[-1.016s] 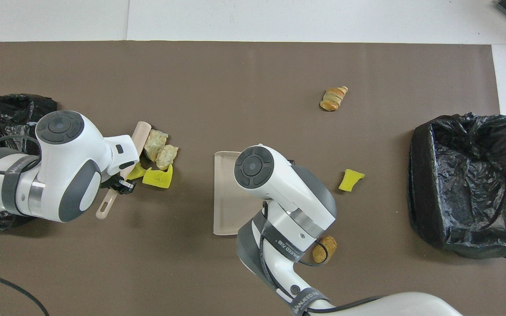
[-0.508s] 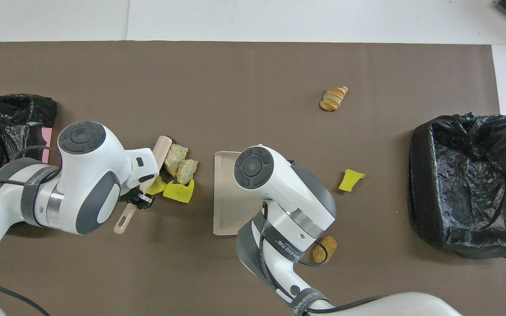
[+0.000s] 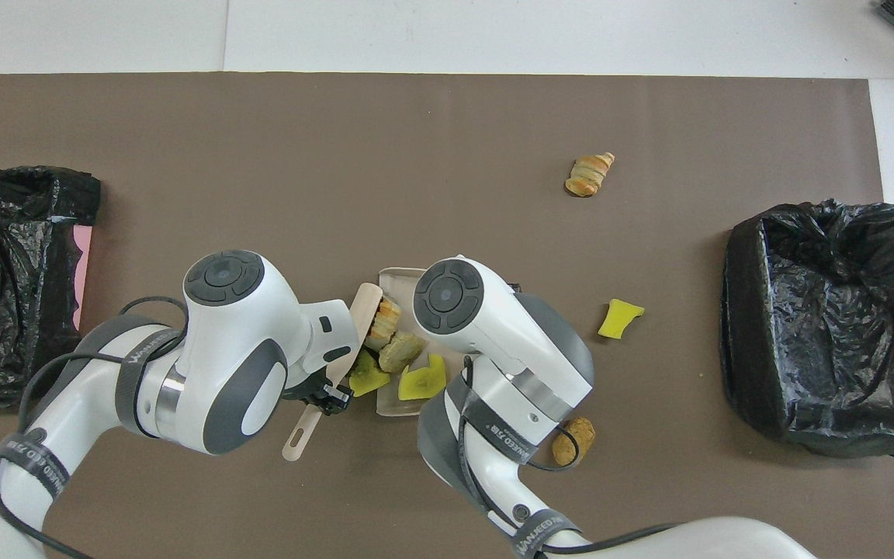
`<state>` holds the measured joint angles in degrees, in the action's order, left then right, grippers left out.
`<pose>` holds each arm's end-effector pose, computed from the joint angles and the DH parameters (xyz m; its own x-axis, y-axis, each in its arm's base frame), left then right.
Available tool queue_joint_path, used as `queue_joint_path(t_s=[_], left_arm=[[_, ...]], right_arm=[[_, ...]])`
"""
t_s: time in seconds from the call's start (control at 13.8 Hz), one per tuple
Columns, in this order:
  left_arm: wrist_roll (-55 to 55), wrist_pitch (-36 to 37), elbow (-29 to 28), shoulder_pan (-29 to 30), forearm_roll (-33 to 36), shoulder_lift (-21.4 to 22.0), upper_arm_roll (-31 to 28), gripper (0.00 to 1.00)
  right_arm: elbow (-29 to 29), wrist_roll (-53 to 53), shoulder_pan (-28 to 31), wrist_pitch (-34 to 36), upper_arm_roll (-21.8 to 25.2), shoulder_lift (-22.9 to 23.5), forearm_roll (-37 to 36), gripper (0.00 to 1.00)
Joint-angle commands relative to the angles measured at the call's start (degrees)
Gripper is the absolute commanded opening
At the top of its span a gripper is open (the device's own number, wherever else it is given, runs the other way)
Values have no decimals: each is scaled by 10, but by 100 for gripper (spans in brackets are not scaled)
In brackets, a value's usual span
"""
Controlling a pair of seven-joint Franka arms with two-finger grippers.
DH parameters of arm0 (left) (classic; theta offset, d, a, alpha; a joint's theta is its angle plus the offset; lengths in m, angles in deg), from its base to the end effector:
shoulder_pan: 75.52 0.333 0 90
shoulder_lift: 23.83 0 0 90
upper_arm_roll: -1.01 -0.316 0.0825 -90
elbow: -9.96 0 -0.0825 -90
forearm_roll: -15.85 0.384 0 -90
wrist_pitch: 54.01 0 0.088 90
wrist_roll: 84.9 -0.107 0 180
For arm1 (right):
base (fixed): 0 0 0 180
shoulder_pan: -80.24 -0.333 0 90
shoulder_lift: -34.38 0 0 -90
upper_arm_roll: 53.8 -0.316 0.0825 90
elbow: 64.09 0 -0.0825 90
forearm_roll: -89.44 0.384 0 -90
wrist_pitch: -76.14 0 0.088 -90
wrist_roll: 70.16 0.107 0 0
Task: Sweep and dump trash in bin
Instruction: 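Sweep the trash pile into the dustpan with the left gripper's brush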
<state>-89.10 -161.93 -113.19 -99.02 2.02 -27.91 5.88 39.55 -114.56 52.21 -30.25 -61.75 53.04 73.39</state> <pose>0.4398 -0.2576 0.3476 0.8331 -0.4493 -0.3227 -0.3955 -0.8916 0.2205 0.5049 0.3338 0.3469 0.0398 0.9425 -0.3317 0.9964 -0.0621 -0.0570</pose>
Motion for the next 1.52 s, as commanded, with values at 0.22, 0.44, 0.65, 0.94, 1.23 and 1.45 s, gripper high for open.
queue_joint_path(t_s=[0.22, 0.44, 0.65, 0.94, 1.23, 1.45], left_arm=[[-6, 69, -8, 46, -70, 105, -16, 0], [20, 88, 10, 68, -70, 118, -20, 0], [57, 96, -14, 82, -37, 134, -20, 0], [185, 51, -96, 40, -21, 131, -16, 0], [203, -4, -142, -13, -25, 130, -14, 0], [202, -61, -154, -36, -55, 118, -14, 0]], right_arm=[[6, 16, 6, -2, -7, -1, 9, 0], [7, 16, 6, -1, -7, -1, 9, 0], [7, 16, 8, -2, -7, -1, 9, 0], [6, 14, 7, 4, -7, -2, 1, 0], [14, 12, 9, -25, -7, -1, 8, 0], [17, 12, 9, -28, -8, -3, 9, 0]])
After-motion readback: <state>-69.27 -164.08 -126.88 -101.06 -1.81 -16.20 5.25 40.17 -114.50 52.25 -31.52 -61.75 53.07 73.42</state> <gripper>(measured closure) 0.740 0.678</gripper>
